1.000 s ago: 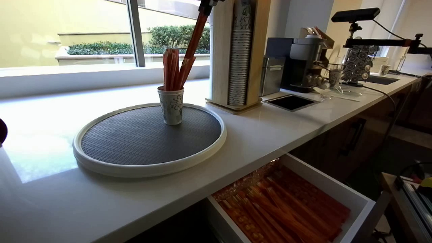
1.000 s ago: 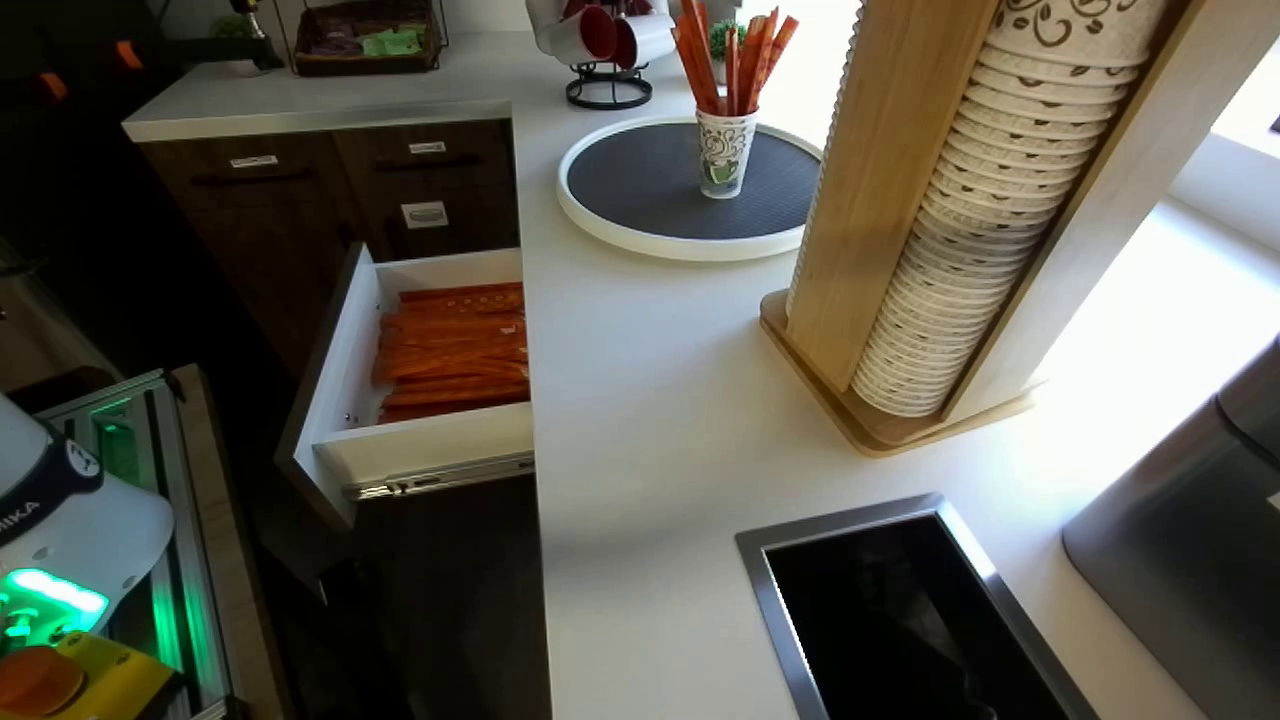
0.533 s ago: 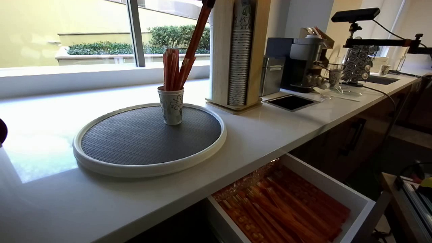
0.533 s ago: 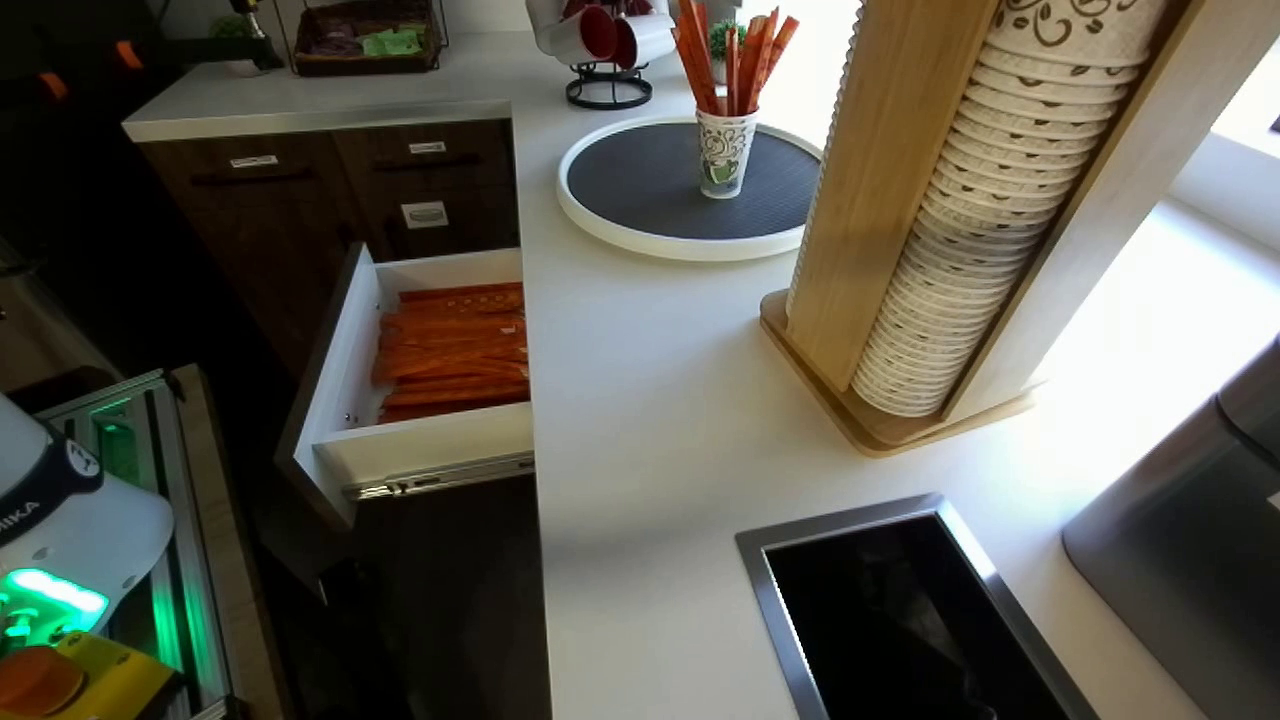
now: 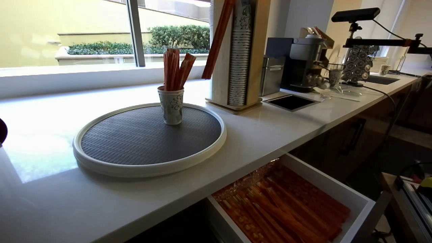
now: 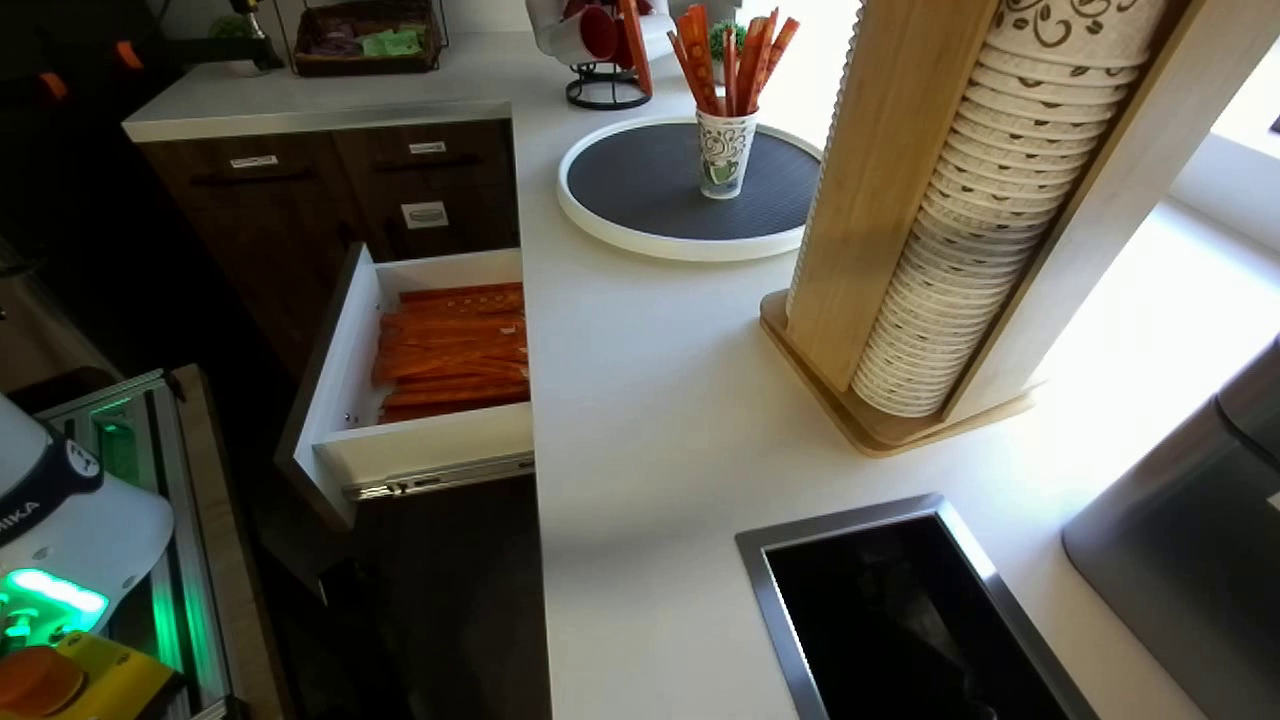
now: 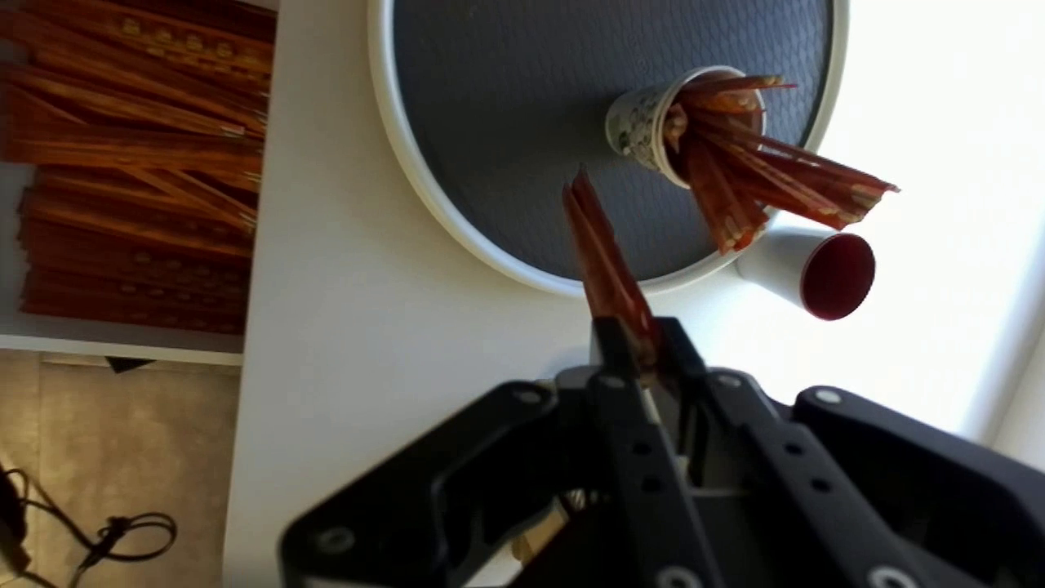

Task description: Pick one pack of chopsticks and place it in the drawer

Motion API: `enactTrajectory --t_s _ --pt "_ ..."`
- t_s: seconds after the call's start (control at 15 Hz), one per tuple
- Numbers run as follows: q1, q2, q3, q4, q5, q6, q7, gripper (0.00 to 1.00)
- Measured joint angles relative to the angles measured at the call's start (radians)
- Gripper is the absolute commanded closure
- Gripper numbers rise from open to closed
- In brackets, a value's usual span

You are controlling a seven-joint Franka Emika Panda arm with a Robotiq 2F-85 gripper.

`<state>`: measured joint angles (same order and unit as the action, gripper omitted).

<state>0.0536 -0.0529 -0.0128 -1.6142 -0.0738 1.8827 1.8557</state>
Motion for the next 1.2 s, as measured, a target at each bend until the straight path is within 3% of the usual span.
enactTrajectory --t_s 0.2,0.4,0.8,1.2 --pt "-0.021 -0.033 -0.002 -0.012 0.051 -0.093 0.01 0.97" --pt "-0.046 -0.049 -0.016 -0.049 0.192 -0.155 -0.009 0.97" --pt "-0.081 -0.05 -0.047 -0.247 0.436 -0.185 -0.063 0.97" --pt "-0.101 -0.043 -0.05 -0.439 0.485 -0.229 -0.104 0.97"
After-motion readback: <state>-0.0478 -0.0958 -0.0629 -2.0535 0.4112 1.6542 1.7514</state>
